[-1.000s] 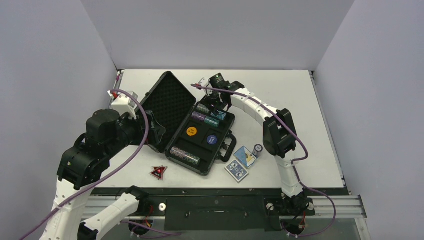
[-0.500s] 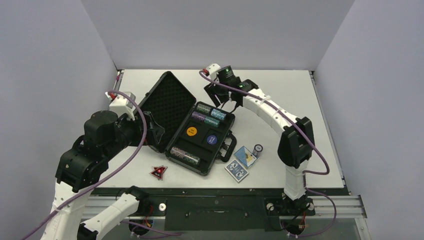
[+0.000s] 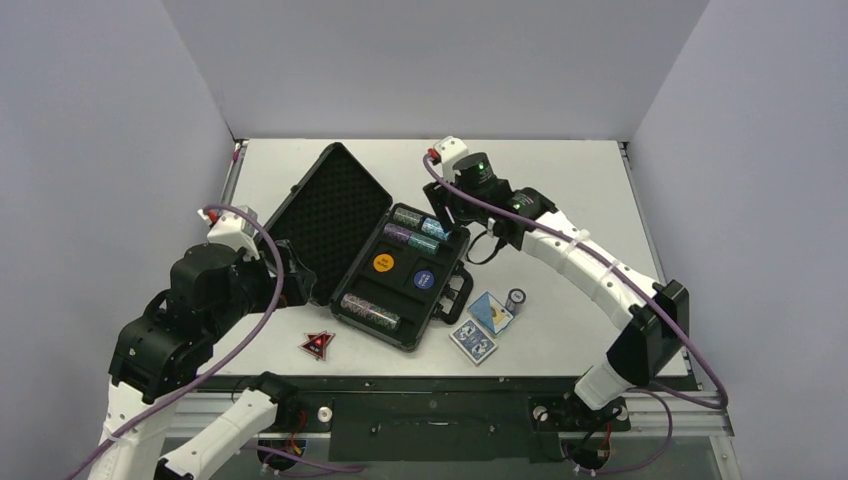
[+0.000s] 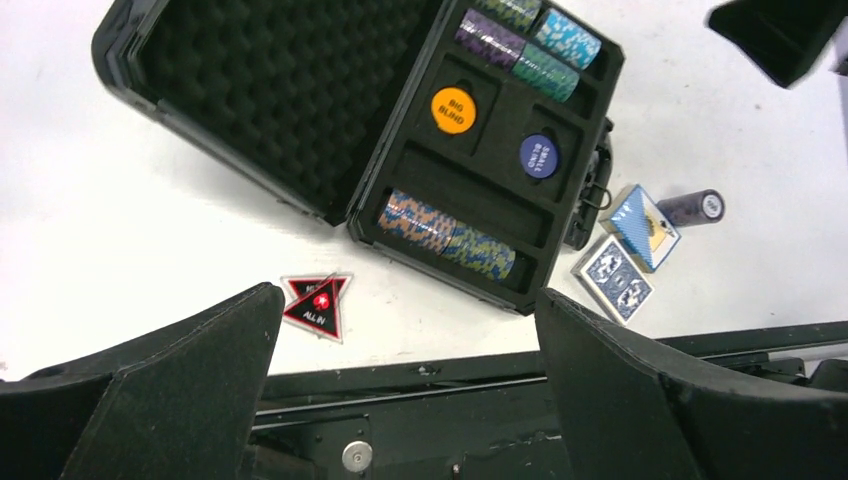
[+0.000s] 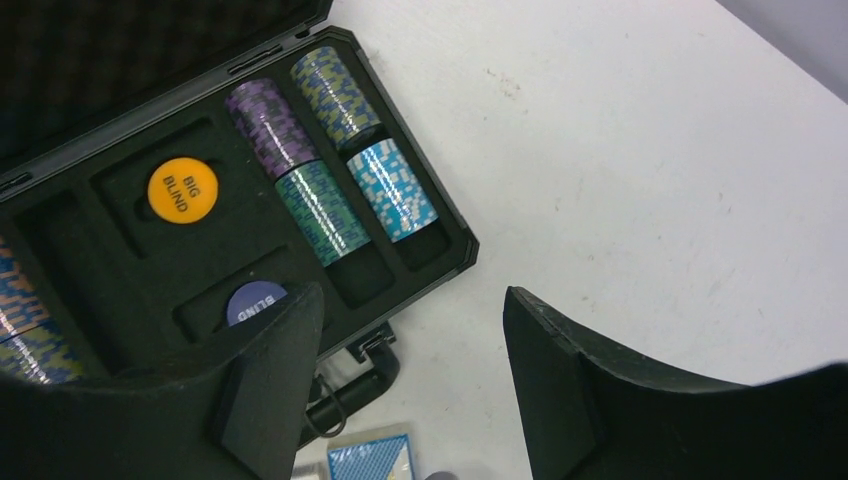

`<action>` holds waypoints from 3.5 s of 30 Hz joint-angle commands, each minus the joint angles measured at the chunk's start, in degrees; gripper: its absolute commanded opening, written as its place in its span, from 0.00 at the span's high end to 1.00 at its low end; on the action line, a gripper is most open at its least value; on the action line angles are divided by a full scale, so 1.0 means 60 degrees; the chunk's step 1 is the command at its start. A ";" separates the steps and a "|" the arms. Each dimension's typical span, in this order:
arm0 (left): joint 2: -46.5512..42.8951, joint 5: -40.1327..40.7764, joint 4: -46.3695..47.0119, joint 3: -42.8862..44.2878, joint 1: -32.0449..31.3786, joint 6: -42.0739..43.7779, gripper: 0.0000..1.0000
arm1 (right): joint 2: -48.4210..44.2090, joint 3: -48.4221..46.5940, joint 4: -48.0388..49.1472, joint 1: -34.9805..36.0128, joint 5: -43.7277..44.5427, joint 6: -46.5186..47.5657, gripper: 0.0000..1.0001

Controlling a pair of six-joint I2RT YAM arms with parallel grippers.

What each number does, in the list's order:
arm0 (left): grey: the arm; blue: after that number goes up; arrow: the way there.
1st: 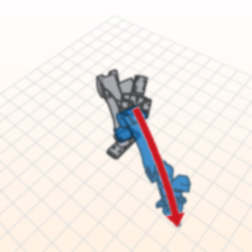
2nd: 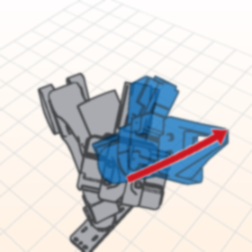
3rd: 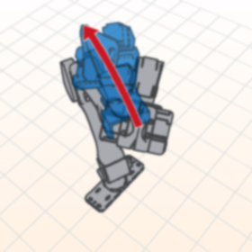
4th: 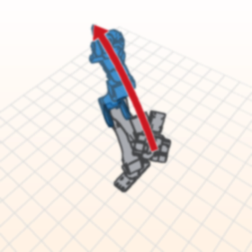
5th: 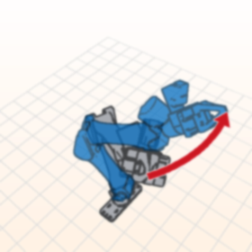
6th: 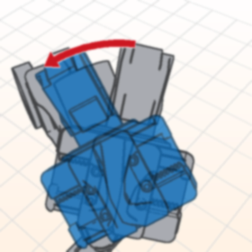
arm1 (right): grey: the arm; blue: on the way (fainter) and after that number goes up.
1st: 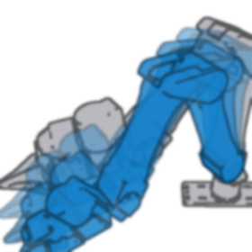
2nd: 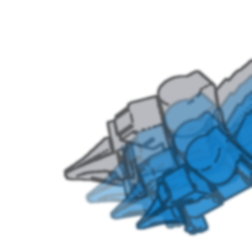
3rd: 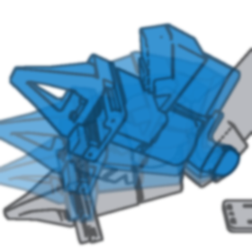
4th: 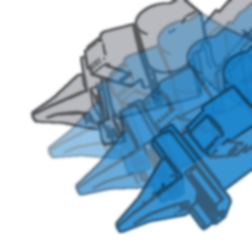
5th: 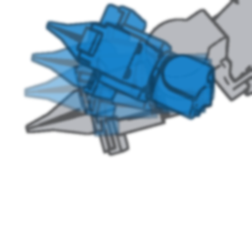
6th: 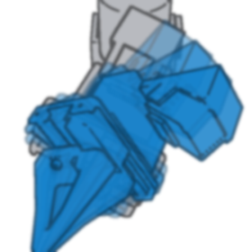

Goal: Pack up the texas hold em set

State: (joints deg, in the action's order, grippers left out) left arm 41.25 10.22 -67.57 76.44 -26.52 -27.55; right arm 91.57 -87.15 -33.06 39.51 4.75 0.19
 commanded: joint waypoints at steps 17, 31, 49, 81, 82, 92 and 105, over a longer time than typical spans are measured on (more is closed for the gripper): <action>-0.0770 0.0358 -0.1621 -0.1640 0.0026 -0.2720 0.05 | -0.2971 0.1935 -0.0993 0.0180 0.1403 -0.4001 0.39; -0.0949 -0.0699 -0.1875 -0.2201 0.0026 -0.3384 0.15 | -0.5673 0.4803 -0.1644 0.0254 -0.0308 -0.5573 0.41; -0.1420 -0.1640 -0.1306 -0.2989 0.0026 -0.3300 0.17 | -0.4638 0.5392 -0.1803 0.3019 -0.0388 -0.4302 0.28; -0.1927 -0.1467 -0.1153 -0.2928 0.0026 -0.2289 0.16 | -0.1648 0.6653 0.0134 0.2358 -0.1016 -0.3256 0.32; -0.1933 -0.1461 -0.1092 -0.2942 0.0026 -0.2362 0.16 | -0.1586 0.6678 0.0134 0.2362 -0.1163 -0.3287 0.32; -0.1799 -0.1409 -0.0860 -0.2863 0.0019 -0.2483 0.16 | -0.1060 0.6841 0.0024 0.2488 -0.1386 -0.3605 0.32; -0.2736 -0.1241 -0.1268 -0.3199 0.0026 -0.3159 0.17 | -0.0799 0.6518 -0.0359 0.2650 -0.0598 -0.3808 0.35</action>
State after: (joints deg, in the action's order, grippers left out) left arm 27.14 1.34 -75.79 57.45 -26.52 -44.27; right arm 85.19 -46.26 -34.54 54.65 -1.76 -21.65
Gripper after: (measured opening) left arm 0.836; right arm 0.658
